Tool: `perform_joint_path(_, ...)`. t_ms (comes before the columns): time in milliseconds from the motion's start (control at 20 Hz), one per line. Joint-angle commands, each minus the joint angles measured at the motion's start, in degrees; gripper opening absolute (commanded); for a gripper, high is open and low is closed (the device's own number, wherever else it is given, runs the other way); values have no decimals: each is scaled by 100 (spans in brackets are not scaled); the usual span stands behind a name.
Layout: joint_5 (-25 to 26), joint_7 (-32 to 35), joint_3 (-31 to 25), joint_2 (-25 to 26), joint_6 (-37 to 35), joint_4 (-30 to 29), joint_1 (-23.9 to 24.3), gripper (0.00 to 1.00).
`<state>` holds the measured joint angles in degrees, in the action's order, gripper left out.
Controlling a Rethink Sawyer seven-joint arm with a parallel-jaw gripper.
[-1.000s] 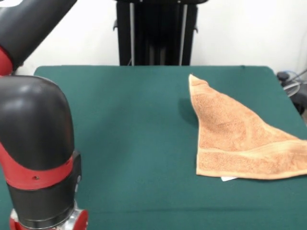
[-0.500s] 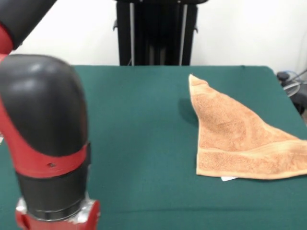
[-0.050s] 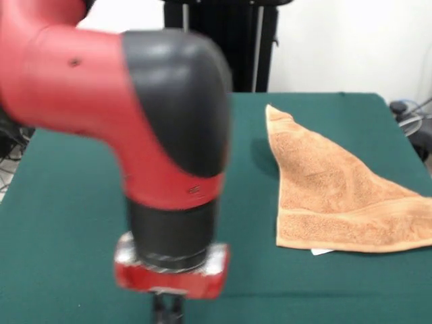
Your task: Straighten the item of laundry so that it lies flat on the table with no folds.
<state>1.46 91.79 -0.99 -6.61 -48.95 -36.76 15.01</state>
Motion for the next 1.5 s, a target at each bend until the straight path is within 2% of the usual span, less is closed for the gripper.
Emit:
perform_joint_path(50, -262, 2769, 400, -893, 141, -2391, -607, 0)
perform_joint_path(350, -623, 3271, 516, -1247, 185, -3053, -935, 0)
perform_joint_path(750, -949, 3577, 464, -1602, 257, -3732, -1116, 0)
perform_joint_path(1300, -1295, 3653, 363, -1968, 817, -4579, -1188, 0)
perform_joint_path(1500, -1643, 3750, 188, -2093, 1038, -5093, -1216, 0)
